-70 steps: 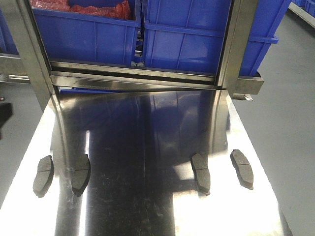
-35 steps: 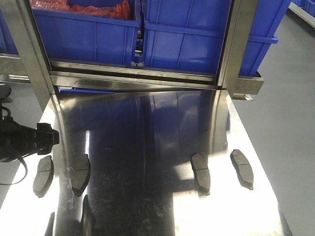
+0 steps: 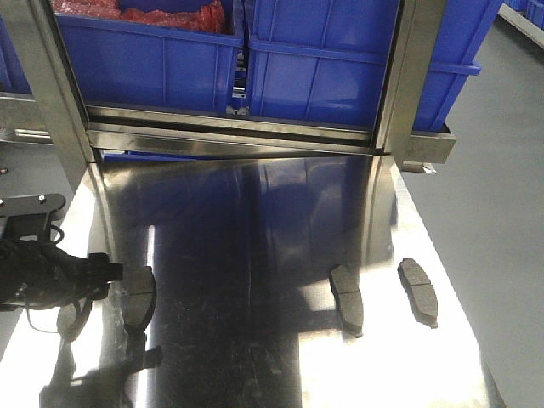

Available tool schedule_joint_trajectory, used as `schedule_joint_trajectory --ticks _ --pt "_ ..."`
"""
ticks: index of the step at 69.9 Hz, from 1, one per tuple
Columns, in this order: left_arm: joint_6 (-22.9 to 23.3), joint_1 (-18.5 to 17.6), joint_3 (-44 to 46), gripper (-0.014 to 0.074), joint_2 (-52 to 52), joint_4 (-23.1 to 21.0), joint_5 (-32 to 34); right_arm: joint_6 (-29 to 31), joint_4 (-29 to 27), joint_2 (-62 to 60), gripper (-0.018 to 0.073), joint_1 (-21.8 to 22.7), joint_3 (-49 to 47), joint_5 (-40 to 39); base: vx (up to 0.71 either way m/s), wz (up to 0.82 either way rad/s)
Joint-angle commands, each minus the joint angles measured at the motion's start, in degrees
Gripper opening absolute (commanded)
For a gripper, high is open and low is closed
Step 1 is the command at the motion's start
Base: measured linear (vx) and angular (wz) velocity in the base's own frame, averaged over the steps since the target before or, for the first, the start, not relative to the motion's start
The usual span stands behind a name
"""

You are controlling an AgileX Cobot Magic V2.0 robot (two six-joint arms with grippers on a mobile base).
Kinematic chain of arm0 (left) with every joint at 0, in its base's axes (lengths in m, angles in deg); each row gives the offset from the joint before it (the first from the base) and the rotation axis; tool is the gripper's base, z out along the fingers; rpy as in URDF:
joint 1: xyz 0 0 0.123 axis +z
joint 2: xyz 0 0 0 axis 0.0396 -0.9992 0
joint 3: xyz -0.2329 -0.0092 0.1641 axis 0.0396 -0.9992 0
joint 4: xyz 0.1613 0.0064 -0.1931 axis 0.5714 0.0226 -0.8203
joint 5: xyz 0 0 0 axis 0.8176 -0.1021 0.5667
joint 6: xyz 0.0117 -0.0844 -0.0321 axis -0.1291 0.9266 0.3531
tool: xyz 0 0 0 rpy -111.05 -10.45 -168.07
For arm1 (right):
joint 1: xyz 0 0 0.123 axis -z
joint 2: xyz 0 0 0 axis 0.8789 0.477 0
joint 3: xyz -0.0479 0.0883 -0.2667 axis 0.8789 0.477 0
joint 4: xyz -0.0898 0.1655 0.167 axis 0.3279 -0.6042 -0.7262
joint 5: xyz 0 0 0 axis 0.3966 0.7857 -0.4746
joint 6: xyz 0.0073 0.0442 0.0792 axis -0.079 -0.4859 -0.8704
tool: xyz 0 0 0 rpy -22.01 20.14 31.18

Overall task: Move and align brake pads A on conveyor
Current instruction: 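Lower the left gripper over the brake pad nearest it, then close the left gripper on the brake pad and lift it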

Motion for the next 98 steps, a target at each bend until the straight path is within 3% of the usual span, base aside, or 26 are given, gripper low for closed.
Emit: schedule_joint_trajectory --ticks 1,81,98 --pt "2.28 -0.25 1.74 0.0585 -0.02 0.71 2.78 0.08 0.18 -0.89 -0.0003 0.33 1.16 -4.18 0.00 0.00" --pt "2.47 -0.25 1.74 0.0526 -5.45 0.61 3.56 0.08 0.18 -0.89 -0.0003 0.33 1.16 -4.18 0.00 0.00" --pt "2.47 -0.25 1.74 0.0422 -5.45 0.61 3.56 0.08 0.18 -0.89 -0.0003 0.33 1.16 -4.18 0.00 0.00"
